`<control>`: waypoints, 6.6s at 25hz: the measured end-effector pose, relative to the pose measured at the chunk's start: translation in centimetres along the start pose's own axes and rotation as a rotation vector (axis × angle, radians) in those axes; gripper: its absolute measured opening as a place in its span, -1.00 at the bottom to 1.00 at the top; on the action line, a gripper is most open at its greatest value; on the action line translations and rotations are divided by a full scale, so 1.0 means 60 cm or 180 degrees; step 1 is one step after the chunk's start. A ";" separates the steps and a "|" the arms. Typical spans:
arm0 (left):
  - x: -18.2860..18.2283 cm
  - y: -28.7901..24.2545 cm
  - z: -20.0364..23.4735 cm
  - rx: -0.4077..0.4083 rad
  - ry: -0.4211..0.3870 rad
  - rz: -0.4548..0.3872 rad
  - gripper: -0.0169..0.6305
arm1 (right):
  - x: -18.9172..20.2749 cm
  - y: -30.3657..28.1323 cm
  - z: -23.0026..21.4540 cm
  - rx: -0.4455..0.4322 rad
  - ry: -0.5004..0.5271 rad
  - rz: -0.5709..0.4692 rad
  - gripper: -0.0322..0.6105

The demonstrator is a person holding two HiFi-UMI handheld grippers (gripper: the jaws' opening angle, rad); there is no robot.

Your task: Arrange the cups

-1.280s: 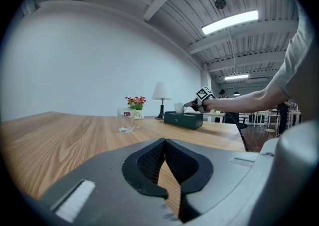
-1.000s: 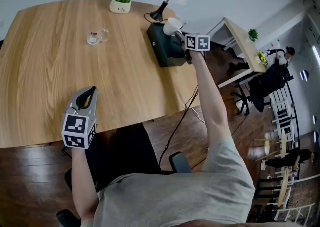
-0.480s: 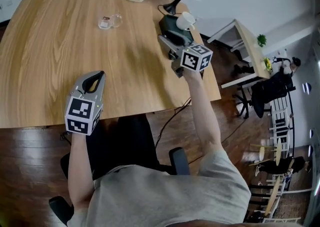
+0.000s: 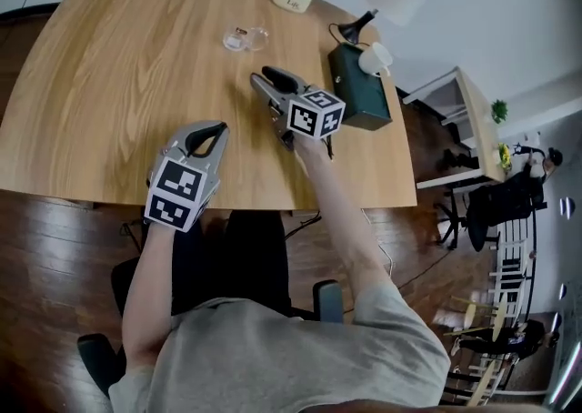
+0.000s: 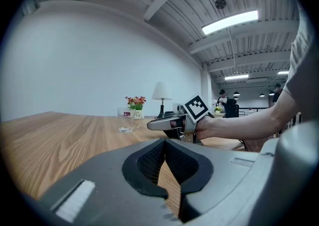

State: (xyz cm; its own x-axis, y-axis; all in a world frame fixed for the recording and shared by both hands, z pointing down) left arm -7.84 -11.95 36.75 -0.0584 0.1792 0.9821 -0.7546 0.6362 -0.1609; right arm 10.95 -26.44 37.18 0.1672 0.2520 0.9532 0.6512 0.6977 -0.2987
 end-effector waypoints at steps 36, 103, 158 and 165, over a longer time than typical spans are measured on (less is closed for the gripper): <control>0.001 0.002 0.001 0.0000 0.0006 0.0003 -0.91 | -0.045 0.028 0.014 0.0237 0.0248 0.0411 -0.74; 0.005 0.021 0.013 -0.0030 -0.0002 0.0065 -0.91 | -0.059 0.425 -0.050 0.1798 0.0353 -0.1003 -0.53; 0.003 -0.028 0.008 -0.0164 0.0122 0.0107 -0.91 | 0.050 0.278 0.134 0.0401 0.0004 -0.0766 -0.53; 0.010 -0.036 0.003 -0.0061 -0.0004 0.0004 -0.91 | 0.069 0.299 0.119 0.0578 0.0028 -0.0786 -0.53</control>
State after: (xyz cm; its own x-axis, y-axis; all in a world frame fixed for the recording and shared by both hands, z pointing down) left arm -6.36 -13.35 37.70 -0.0601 0.1789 0.9820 -0.7419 0.6502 -0.1639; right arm 18.01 -8.09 35.45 0.0273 0.0545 0.9981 0.5301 0.8457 -0.0607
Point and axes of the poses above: the fingertips, and each gripper's own axes: y backward along the fingers, z to its left, x out of its underside, the point moved 8 cm from there along y, backward along the fingers, and after that the axes turned 5 degrees about x, right-handed, at the moved point
